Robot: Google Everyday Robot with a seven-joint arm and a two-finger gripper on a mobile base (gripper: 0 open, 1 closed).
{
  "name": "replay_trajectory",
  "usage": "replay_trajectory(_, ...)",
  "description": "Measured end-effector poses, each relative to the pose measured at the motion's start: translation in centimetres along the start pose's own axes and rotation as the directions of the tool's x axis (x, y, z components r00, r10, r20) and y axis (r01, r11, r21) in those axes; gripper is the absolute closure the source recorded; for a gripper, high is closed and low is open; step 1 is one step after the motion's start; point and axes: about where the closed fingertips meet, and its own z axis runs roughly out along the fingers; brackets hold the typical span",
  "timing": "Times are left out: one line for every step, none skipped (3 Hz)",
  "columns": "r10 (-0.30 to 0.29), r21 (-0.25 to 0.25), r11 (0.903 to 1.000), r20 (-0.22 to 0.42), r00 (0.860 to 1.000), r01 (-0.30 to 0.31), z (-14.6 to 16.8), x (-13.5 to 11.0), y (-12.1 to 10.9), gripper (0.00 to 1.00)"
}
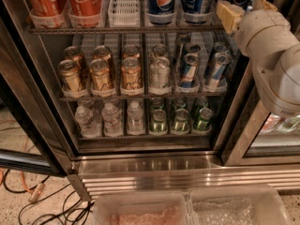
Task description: Pick pepsi can from top shelf of fridge
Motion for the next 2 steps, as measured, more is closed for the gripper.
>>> replay_trajectory(0.006,-0.010,0.9999,0.003,1.000,-0.006,0.74,0.25,0.01,0.35)
replay_trajectory(0.002,-0.015,0.9999,0.006,1.000,-0.002,1.25,0.39,-0.09,0.35)
